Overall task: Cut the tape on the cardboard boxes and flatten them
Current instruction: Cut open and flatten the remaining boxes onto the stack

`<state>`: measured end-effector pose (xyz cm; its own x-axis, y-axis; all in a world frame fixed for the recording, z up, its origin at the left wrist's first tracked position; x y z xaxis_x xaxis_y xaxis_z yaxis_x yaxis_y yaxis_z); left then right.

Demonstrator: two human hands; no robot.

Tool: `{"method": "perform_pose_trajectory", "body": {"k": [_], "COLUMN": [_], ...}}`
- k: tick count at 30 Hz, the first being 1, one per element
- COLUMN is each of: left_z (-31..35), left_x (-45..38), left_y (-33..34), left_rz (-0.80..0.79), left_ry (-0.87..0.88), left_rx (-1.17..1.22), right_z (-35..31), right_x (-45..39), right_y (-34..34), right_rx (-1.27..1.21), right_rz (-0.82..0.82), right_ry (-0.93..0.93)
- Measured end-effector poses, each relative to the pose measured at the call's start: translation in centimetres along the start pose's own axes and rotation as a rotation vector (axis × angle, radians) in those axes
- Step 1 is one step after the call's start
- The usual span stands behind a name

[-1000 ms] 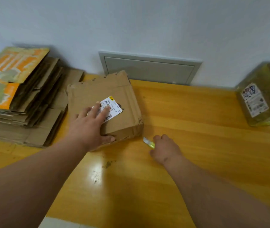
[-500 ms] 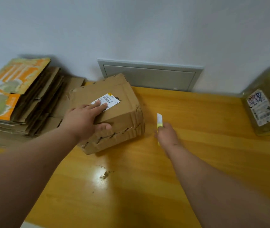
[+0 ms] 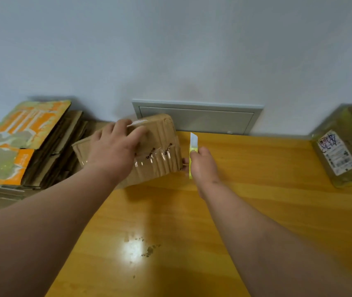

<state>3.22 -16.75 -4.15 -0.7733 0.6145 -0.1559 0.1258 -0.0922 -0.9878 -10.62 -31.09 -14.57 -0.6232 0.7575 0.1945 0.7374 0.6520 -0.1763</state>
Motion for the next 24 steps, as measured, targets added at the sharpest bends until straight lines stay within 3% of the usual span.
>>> {"method": "perform_pose_trajectory", "body": {"k": [7,18,24], "left_z": [-0.9,-0.9,1.0], "left_x": [-0.7,-1.2,0.1], "left_y": [2.5,1.9,0.3], "left_rz": [-0.103,-0.073,-0.065], "left_ry": [0.065,0.133,0.240], "left_rx": [-0.223,-0.192,-0.165], "right_z": [-1.8,-3.1,-3.2], "right_x": [0.5,1.4,1.9], "right_y": [1.0,1.5,-1.4], "right_rx": [0.013,0.108,0.116], "right_rz": [0.035,-0.029,0.082], "right_ry": [-0.029,-0.176,-0.248]}}
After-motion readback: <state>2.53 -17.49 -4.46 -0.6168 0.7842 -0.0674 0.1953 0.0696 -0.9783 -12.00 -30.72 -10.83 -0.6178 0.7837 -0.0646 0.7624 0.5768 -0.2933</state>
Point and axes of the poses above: each hand's wrist, its own x-axis away from the middle knuckle, its own y-axis out of the palm, z = x × y, the point moved 8 cm from there along -x, towards the middle knuckle, and after that the axes turned 15 degrees about -y, right-handed, at the moved point
